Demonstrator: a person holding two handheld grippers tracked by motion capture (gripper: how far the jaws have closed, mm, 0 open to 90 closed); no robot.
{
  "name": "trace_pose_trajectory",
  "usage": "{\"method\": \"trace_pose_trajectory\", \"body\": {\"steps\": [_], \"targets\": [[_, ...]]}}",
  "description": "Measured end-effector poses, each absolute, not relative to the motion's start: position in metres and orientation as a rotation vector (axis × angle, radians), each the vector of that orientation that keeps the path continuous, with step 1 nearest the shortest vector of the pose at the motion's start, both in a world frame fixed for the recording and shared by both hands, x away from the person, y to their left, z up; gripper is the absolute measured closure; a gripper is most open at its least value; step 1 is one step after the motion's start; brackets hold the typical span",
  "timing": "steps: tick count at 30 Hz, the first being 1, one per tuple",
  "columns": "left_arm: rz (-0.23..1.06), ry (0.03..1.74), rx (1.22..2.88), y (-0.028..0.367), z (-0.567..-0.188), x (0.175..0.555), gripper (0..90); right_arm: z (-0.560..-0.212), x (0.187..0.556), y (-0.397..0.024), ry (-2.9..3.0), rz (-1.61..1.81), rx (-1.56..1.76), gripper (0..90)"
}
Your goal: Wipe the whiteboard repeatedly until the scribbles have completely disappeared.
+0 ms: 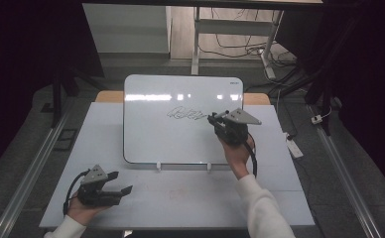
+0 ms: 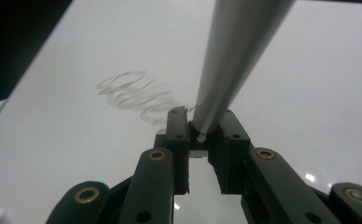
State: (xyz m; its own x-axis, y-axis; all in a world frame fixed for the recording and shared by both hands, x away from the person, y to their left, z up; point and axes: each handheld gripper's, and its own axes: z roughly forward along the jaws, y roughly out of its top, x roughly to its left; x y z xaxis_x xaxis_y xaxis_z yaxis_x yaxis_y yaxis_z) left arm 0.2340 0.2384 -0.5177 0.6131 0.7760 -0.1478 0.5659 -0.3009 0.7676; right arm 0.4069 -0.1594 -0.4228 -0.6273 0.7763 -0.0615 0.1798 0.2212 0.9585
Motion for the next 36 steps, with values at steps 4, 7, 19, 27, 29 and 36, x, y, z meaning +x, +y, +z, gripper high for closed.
{"method": "trace_pose_trajectory", "body": {"steps": [4,7,19,27,29,36], "targets": [[0.314,1.064,1.998,0.240,-0.519,0.235,23.7,-0.421,0.427,-0.151,1.945,1.388,0.892,77.1],[0.311,1.067,1.994,0.241,-0.520,0.236,23.7,-0.423,0.433,-0.148,1.938,1.376,0.898,77.1],[0.311,1.066,1.981,0.241,-0.519,0.235,23.7,-0.437,0.424,-0.145,1.976,1.372,0.889,77.2],[0.309,1.067,1.980,0.241,-0.519,0.236,23.7,-0.435,0.427,-0.142,1.947,1.363,0.879,77.2],[0.309,1.072,1.977,0.242,-0.519,0.236,23.7,-0.442,0.419,-0.124,2.053,1.330,0.760,77.2],[0.319,1.076,1.968,0.244,-0.519,0.235,23.7,-0.436,0.425,-0.136,1.987,1.367,0.867,77.2]]}}
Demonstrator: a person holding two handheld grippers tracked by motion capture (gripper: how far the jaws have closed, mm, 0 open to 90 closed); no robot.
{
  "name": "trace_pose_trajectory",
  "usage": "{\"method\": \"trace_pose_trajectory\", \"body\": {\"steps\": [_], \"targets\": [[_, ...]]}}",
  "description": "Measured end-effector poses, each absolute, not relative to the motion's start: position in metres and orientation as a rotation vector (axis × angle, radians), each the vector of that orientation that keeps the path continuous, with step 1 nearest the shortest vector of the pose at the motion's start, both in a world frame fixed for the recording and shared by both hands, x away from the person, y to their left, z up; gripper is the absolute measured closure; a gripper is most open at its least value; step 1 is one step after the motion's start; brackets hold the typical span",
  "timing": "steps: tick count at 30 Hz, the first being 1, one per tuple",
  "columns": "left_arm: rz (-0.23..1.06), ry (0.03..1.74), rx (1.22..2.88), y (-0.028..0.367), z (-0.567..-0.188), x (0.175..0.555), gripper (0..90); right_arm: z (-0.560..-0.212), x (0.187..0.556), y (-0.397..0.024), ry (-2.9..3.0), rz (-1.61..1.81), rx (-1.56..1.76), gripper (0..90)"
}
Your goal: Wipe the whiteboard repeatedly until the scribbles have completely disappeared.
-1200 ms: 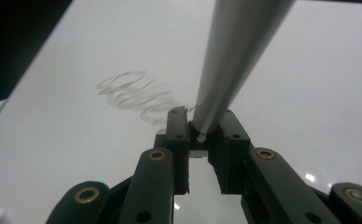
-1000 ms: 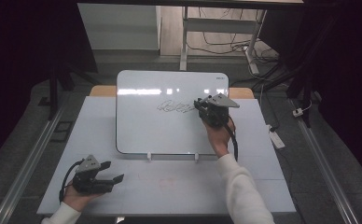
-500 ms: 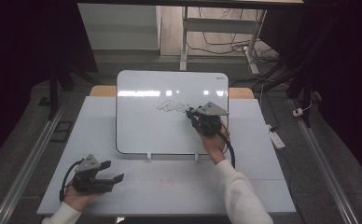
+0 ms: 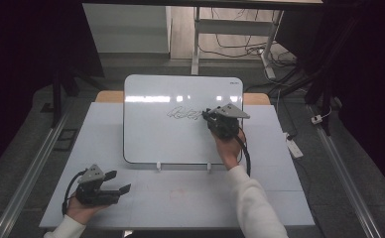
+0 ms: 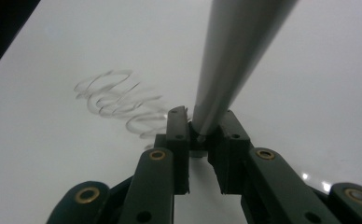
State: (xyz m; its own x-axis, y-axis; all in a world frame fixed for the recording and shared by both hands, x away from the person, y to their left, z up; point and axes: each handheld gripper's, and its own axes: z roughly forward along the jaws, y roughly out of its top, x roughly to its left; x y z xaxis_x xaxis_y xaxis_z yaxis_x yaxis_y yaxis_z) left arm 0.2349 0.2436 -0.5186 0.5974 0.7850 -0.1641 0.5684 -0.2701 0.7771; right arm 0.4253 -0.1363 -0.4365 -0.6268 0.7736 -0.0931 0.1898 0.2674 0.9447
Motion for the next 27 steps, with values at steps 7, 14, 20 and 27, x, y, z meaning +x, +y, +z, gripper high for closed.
{"method": "trace_pose_trajectory", "body": {"steps": [7,14,20,27], "targets": [[0.318,1.071,1.974,0.242,-0.519,0.234,23.7,-0.437,0.425,-0.139,1.981,1.369,0.880,77.2],[0.317,1.079,1.972,0.242,-0.519,0.235,23.7,-0.439,0.422,-0.130,2.033,1.353,0.820,77.2],[0.312,1.079,1.977,0.242,-0.520,0.236,23.8,-0.444,0.420,-0.120,2.069,1.392,0.824,77.2],[0.319,1.075,1.974,0.243,-0.519,0.234,23.8,-0.434,0.431,-0.130,1.979,1.401,0.896,77.2]]}}
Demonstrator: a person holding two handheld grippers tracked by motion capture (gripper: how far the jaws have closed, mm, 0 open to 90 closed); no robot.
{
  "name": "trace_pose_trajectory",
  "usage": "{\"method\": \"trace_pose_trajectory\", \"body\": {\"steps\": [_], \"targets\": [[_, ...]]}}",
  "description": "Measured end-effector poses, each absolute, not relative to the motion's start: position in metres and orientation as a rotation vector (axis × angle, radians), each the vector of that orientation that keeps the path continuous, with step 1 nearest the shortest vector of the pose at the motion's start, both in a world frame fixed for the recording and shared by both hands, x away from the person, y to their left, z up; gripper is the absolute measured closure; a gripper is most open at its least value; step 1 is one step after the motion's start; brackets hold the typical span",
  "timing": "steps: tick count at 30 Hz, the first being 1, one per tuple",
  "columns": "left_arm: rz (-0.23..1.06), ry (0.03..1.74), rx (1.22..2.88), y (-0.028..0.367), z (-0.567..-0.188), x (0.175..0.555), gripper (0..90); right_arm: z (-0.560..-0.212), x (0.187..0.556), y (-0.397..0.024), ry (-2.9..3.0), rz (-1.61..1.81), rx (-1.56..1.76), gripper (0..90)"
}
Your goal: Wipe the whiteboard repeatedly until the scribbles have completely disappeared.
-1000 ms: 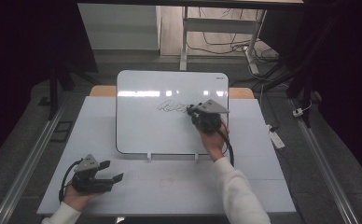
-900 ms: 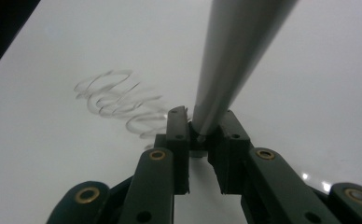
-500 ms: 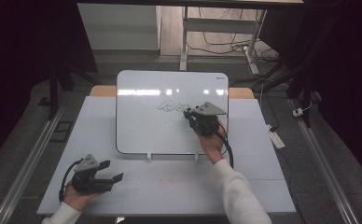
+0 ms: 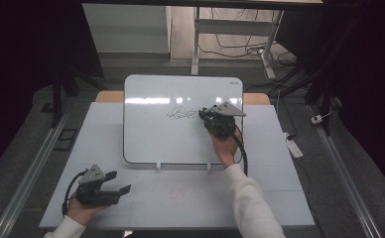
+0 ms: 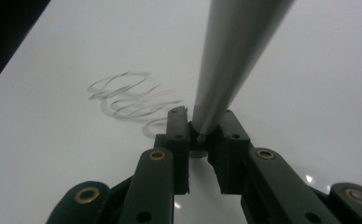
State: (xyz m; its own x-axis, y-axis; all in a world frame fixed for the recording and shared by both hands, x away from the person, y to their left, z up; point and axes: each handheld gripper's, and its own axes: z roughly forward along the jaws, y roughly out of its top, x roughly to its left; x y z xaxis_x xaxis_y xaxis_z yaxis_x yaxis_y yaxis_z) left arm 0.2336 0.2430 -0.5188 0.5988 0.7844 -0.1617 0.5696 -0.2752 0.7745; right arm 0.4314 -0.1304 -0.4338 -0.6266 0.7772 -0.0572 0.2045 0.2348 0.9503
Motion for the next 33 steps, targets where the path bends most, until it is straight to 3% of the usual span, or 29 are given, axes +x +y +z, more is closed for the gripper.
{"method": "trace_pose_trajectory", "body": {"steps": [17,23,29,33], "targets": [[0.312,1.075,1.982,0.242,-0.520,0.236,23.8,-0.443,0.420,-0.117,2.042,1.363,0.791,77.2],[0.314,1.075,1.978,0.242,-0.520,0.234,23.9,-0.432,0.435,-0.139,1.898,1.440,0.947,77.2],[0.315,1.073,1.979,0.242,-0.519,0.234,23.9,-0.446,0.420,-0.112,2.044,1.411,0.803,77.2],[0.318,1.073,1.977,0.242,-0.519,0.233,23.9,-0.431,0.436,-0.131,1.916,1.432,0.917,77.1]]}}
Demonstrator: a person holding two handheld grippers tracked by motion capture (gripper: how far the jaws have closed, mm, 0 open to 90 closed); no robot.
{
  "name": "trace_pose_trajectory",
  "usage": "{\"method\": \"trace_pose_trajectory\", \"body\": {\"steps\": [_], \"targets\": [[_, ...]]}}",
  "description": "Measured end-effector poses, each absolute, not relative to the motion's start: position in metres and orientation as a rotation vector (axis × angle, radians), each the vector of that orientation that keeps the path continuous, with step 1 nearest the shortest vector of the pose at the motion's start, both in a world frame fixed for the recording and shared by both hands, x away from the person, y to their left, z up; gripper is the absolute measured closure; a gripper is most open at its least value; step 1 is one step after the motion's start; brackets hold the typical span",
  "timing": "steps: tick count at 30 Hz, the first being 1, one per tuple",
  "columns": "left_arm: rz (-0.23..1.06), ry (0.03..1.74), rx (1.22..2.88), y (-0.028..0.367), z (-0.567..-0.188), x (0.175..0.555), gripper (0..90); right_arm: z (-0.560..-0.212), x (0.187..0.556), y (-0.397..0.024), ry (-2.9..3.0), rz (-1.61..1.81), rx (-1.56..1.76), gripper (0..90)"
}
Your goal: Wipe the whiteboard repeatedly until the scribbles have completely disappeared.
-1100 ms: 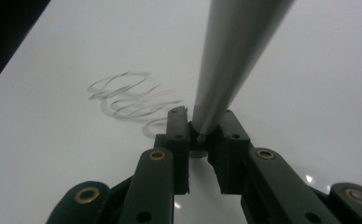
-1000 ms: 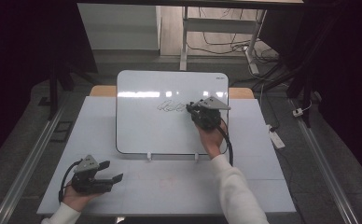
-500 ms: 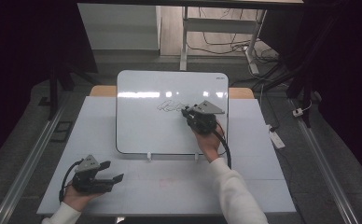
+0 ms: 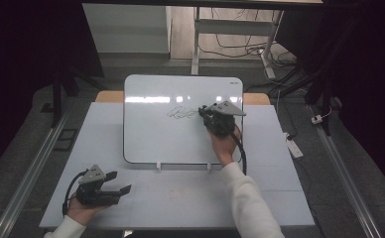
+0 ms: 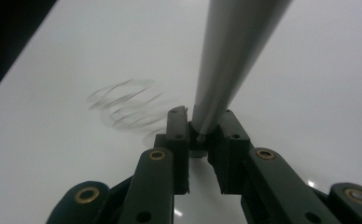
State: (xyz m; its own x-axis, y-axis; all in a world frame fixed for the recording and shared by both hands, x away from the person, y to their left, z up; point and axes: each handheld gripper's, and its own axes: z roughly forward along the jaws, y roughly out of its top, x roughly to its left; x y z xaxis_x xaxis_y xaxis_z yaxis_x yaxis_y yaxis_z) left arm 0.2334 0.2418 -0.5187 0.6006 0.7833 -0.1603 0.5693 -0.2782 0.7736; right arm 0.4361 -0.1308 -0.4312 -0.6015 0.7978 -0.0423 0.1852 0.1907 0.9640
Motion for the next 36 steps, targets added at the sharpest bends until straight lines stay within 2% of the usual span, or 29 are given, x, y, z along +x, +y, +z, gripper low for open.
{"method": "trace_pose_trajectory", "body": {"steps": [8,14,19,26,32,36], "targets": [[0.310,1.074,1.983,0.241,-0.520,0.235,23.9,-0.443,0.422,-0.111,2.033,1.394,0.793,77.2],[0.315,1.069,1.980,0.241,-0.518,0.234,23.9,-0.431,0.436,-0.127,1.935,1.422,0.903,77.2],[0.312,1.068,1.987,0.240,-0.519,0.234,23.9,-0.441,0.423,-0.105,2.054,1.376,0.770,77.2],[0.314,1.069,1.981,0.241,-0.518,0.233,23.9,-0.427,0.439,-0.118,1.954,1.391,0.868,77.1],[0.316,1.070,1.984,0.241,-0.519,0.234,23.9,-0.440,0.426,-0.098,2.062,1.385,0.774,77.2],[0.318,1.070,1.981,0.241,-0.518,0.233,23.9,-0.431,0.435,-0.106,1.999,1.386,0.818,77.2]]}}
